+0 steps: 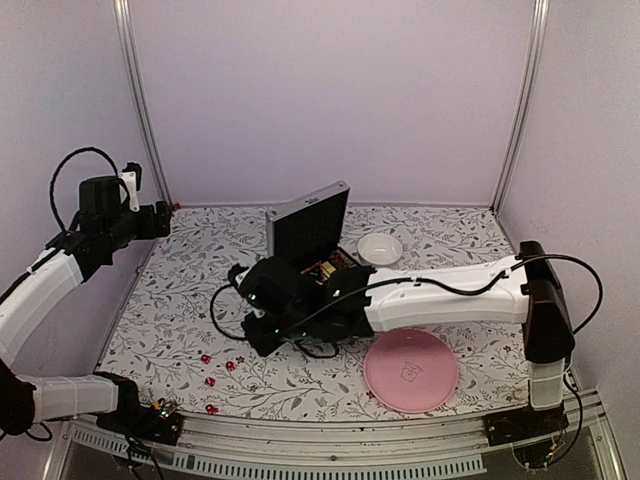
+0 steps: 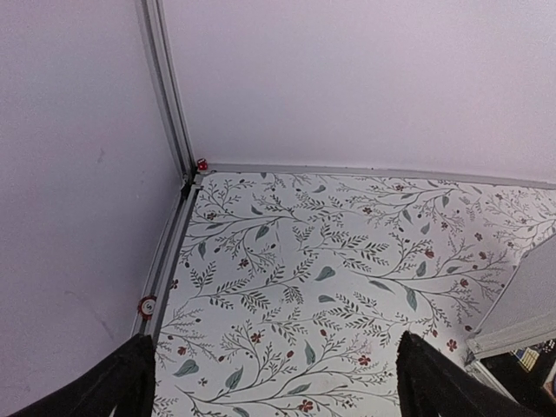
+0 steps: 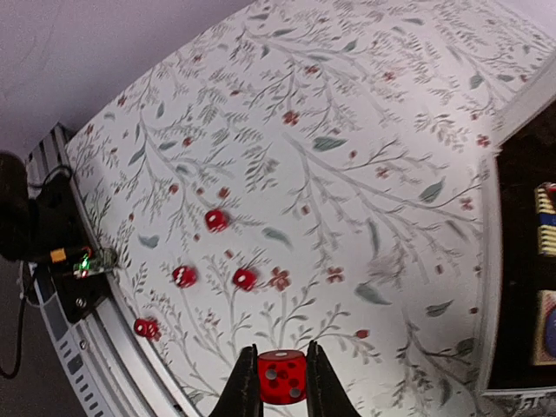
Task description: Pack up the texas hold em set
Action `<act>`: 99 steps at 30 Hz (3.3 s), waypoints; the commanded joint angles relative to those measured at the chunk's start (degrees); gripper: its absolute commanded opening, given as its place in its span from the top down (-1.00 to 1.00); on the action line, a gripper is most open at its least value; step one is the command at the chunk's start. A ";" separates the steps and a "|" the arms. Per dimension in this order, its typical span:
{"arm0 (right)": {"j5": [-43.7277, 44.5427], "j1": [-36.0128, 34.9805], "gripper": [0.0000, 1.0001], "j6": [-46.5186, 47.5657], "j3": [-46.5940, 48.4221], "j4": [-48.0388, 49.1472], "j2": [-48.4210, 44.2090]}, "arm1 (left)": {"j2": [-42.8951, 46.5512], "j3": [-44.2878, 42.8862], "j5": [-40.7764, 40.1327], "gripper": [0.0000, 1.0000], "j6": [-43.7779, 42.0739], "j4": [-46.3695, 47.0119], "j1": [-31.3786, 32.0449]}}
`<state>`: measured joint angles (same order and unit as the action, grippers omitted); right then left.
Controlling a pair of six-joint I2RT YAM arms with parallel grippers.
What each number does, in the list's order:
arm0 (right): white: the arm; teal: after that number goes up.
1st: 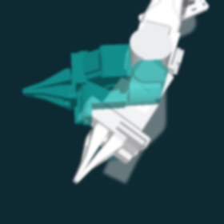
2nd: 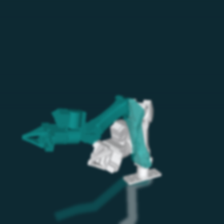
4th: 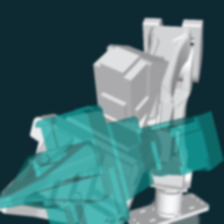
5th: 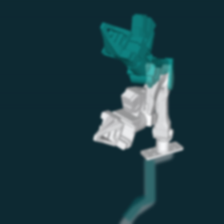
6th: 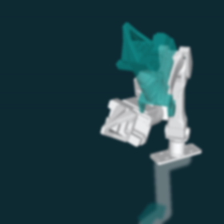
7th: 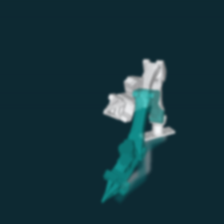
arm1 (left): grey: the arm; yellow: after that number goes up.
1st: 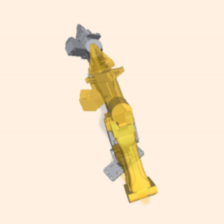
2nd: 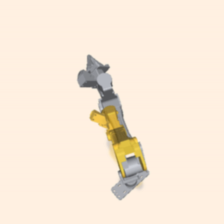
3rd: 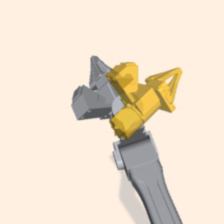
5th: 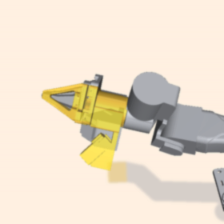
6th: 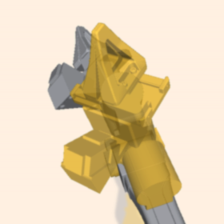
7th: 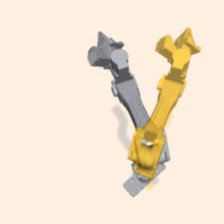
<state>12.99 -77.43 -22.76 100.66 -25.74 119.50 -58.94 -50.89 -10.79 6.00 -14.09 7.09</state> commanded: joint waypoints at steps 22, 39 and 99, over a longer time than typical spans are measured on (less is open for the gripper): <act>-11.75 28.66 0.95 4.63 -16.83 12.38 -4.67 | -3.07 1.06 -1.32 -0.93 -0.29 1.40 -0.28; -11.05 28.71 0.95 6.13 -11.35 10.09 3.06 | -2.98 0.90 -0.13 -0.92 -0.22 1.52 -0.27; -17.51 29.61 0.94 11.43 -4.12 6.29 6.15 | -2.95 0.80 0.72 -0.92 -0.16 1.39 -0.24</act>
<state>1.72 -48.03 -12.34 93.91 -20.49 127.57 -62.00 -50.50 -10.72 5.67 -13.96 7.09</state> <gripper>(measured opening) 0.137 0.962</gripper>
